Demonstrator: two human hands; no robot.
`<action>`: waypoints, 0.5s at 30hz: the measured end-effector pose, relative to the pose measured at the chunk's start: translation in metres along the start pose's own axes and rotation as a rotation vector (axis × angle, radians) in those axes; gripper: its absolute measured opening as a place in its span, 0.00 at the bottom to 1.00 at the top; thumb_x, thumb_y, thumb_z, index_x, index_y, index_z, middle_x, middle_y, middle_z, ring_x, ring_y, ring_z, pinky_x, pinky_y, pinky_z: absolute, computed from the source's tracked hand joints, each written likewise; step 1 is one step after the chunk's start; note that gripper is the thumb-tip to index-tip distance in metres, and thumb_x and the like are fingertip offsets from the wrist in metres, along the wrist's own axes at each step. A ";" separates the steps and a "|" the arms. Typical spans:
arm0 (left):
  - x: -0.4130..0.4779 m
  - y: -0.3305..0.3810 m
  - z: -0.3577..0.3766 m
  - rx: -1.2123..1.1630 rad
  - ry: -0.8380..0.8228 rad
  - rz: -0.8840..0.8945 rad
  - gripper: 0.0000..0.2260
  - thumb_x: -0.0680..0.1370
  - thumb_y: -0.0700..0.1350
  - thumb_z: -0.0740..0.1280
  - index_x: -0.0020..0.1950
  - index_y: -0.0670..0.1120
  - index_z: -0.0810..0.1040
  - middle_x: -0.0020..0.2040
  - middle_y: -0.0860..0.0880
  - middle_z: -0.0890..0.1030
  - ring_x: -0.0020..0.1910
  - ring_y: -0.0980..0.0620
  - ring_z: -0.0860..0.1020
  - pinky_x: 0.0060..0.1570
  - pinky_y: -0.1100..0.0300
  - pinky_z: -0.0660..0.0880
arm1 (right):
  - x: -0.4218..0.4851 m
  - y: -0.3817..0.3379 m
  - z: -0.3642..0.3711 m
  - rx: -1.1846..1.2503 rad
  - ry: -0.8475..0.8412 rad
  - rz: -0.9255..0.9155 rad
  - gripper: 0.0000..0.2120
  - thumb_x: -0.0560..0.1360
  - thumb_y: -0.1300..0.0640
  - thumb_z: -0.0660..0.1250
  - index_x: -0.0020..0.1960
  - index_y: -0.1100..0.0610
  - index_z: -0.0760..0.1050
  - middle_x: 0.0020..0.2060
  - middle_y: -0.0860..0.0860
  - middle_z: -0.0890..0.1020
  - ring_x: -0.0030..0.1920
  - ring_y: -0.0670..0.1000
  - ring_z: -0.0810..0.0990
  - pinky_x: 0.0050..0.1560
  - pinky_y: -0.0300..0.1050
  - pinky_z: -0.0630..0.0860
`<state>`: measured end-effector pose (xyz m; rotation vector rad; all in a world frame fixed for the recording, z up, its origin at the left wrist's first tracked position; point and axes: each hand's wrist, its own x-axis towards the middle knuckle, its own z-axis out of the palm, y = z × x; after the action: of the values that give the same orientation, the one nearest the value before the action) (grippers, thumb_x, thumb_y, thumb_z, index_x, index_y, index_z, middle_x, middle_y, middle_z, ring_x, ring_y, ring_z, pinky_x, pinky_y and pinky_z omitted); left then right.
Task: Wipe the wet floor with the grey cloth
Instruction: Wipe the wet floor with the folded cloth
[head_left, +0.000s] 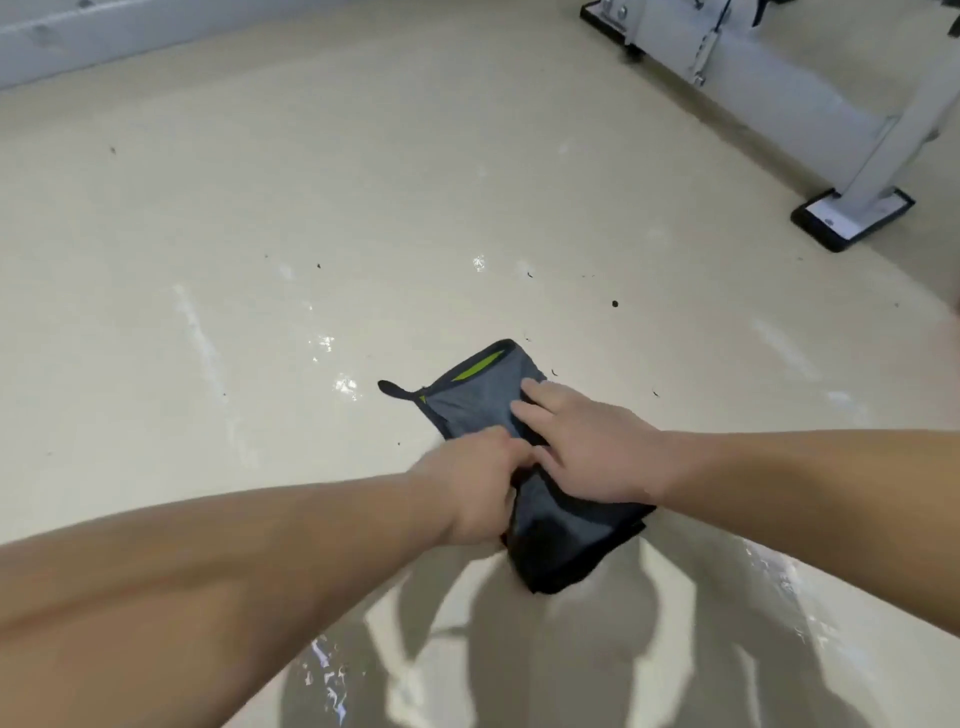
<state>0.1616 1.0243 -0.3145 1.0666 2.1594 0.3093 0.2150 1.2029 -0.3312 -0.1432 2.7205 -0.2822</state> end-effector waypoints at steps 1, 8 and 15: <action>-0.005 -0.006 -0.010 0.010 0.056 -0.088 0.16 0.77 0.43 0.61 0.64 0.52 0.74 0.58 0.48 0.75 0.57 0.44 0.77 0.56 0.47 0.76 | 0.005 -0.004 0.004 -0.012 -0.019 -0.045 0.27 0.83 0.47 0.59 0.78 0.56 0.60 0.79 0.55 0.59 0.78 0.56 0.58 0.73 0.56 0.68; -0.044 0.007 -0.011 -0.086 0.293 -0.463 0.27 0.79 0.42 0.62 0.77 0.53 0.58 0.73 0.51 0.61 0.53 0.44 0.79 0.55 0.49 0.77 | 0.003 0.017 0.047 -0.147 -0.299 -0.102 0.41 0.80 0.30 0.44 0.78 0.49 0.24 0.77 0.55 0.24 0.77 0.55 0.23 0.80 0.58 0.33; -0.008 0.096 0.021 -0.090 0.057 -0.420 0.33 0.74 0.51 0.63 0.77 0.50 0.55 0.73 0.48 0.60 0.63 0.43 0.75 0.63 0.49 0.74 | -0.011 0.074 0.063 0.108 -0.026 0.209 0.41 0.79 0.30 0.41 0.81 0.49 0.28 0.78 0.53 0.25 0.78 0.52 0.24 0.79 0.58 0.31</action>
<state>0.2368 1.0778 -0.2789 0.5392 2.3306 0.2384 0.2460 1.2658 -0.3999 0.1654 2.6594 -0.3616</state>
